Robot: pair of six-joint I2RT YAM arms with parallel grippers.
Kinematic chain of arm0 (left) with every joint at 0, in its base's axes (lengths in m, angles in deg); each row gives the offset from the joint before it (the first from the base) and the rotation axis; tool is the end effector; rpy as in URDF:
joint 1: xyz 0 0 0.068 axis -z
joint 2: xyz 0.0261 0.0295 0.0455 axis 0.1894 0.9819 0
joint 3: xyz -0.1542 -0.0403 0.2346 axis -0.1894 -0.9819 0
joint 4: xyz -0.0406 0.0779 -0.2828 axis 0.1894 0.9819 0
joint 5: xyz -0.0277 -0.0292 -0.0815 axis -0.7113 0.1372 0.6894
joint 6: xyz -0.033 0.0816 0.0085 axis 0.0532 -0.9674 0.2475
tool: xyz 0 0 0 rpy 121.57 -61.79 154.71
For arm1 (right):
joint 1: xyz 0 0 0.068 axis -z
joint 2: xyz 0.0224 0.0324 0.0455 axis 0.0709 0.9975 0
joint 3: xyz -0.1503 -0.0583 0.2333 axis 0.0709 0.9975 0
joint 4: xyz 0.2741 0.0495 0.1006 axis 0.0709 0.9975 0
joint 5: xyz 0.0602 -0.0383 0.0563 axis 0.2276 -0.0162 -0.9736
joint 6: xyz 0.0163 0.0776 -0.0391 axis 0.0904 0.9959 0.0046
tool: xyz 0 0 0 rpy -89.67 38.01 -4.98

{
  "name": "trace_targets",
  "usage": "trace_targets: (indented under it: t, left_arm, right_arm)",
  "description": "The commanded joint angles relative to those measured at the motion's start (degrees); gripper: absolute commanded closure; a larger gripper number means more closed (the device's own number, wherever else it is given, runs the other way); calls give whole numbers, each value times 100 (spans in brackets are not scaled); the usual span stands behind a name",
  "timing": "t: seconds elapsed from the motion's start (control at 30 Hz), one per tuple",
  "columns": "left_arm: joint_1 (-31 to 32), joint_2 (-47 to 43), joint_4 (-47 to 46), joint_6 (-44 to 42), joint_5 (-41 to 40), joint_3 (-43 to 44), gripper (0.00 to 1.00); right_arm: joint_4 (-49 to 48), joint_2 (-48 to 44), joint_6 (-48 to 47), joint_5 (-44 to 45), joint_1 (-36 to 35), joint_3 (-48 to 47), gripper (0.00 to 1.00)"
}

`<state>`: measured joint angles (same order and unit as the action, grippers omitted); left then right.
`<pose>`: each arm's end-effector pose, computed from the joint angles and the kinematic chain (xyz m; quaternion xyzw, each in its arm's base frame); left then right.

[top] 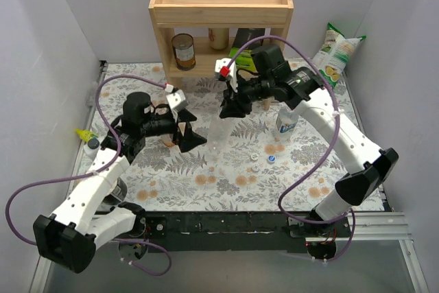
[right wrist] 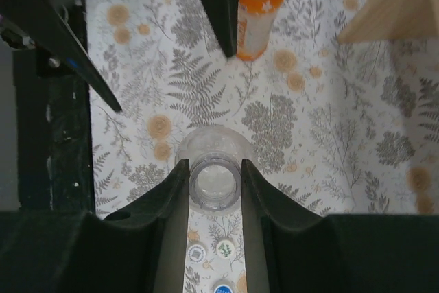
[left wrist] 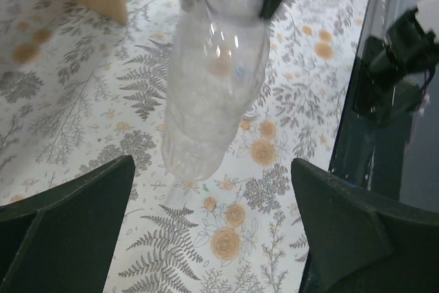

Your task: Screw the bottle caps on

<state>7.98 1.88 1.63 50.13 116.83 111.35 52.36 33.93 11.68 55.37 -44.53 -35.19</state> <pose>0.2501 -0.1462 0.3399 0.1347 0.7940 -0.5083 0.3049 0.2815 0.2971 0.4092 -0.5837 0.6447 0.3059 0.3876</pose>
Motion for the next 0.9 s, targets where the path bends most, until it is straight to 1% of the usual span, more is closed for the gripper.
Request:
trace_targets:
  t: [0.0, 0.03, 0.07, 0.1, 0.17, 0.27, 0.33, 0.4, 0.47, 0.6, 0.67, 0.87]
  left_arm:
    - [509, -754, -1089, -588, -223, -802, 2]
    - [553, -843, -1336, -274, -312, -1143, 2]
    - [623, -913, -1608, -184, -278, -1233, 2]
    - [650, -914, -1680, -96, -112, -1295, 2]
    - [747, -905, -1891, 27, -32, -1470, 2]
    - [870, -914, -2128, -182, -31, -1664, 2]
    - [905, -765, -2191, -192, 82, -1683, 2]
    - [1019, -642, -2226, -393, 223, -1709, 2]
    - [1195, -528, -2532, -481, 136, -1753, 2]
    - [1301, -238, -2762, -280, 381, -1674, 2]
    - [1432, -106, -2858, -253, 347, -1656, 2]
    - [1485, 79, -2990, -166, 329, -1568, 2]
  right_arm:
    - [979, -499, -136, -801, 21, -825, 99]
    - [1041, -543, -128, -792, 21, -896, 99]
    - [1120, -561, -128, -792, 21, -1001, 99]
    - [1303, -622, -206, -827, 21, -1089, 99]
    - [1384, -806, -460, -775, 21, -1029, 99]
    - [1463, -886, -506, -967, 21, -975, 99]
    - [1420, -860, -470, -1029, 13, -1045, 99]
    - [1376, -772, -409, -1021, 13, -1125, 99]
    - [1419, -615, -426, -1073, 13, -1343, 99]
    - [1261, -482, -383, -1153, 13, -1441, 99]
    - [1200, -412, -348, -1266, 13, -1476, 99]
    - [1191, -324, -286, -1530, -5, -1529, 99]
